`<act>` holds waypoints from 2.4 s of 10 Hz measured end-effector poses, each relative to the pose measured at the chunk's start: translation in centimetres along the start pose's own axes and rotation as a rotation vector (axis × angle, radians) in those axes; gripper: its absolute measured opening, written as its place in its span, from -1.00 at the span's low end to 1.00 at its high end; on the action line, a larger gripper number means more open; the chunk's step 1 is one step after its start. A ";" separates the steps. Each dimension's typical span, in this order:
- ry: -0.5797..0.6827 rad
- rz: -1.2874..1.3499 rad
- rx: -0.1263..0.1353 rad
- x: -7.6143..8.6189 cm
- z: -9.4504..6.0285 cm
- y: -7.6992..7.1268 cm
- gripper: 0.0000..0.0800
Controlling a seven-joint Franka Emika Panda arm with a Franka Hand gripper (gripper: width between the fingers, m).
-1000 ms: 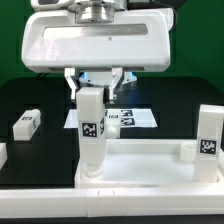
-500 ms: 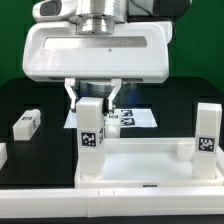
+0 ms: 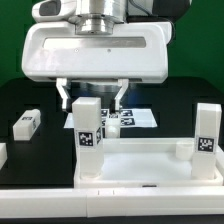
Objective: Assemble desk
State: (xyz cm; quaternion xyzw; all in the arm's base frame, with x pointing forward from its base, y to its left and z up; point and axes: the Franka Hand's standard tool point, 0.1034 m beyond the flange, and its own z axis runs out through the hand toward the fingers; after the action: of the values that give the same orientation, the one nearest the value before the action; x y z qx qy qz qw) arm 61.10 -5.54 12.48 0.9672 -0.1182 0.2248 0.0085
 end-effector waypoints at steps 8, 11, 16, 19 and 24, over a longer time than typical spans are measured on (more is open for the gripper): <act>-0.432 0.056 0.066 1.0 0.1 -0.4 0.62; -0.439 0.063 0.062 1.2 0.9 -0.9 0.51; -0.447 0.359 -0.002 1.1 1.0 -0.9 -0.27; -0.439 1.023 -0.111 1.1 1.3 -1.7 -0.27; -0.434 1.198 -0.105 1.2 1.3 -1.8 -0.01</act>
Offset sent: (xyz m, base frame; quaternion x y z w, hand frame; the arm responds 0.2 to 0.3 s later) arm 0.0209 0.0025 0.0001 0.0211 -0.2323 0.0584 0.9707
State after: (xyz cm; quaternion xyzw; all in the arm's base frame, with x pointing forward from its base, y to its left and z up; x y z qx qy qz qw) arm 63.12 -4.10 11.88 0.7551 -0.6484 -0.0167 -0.0953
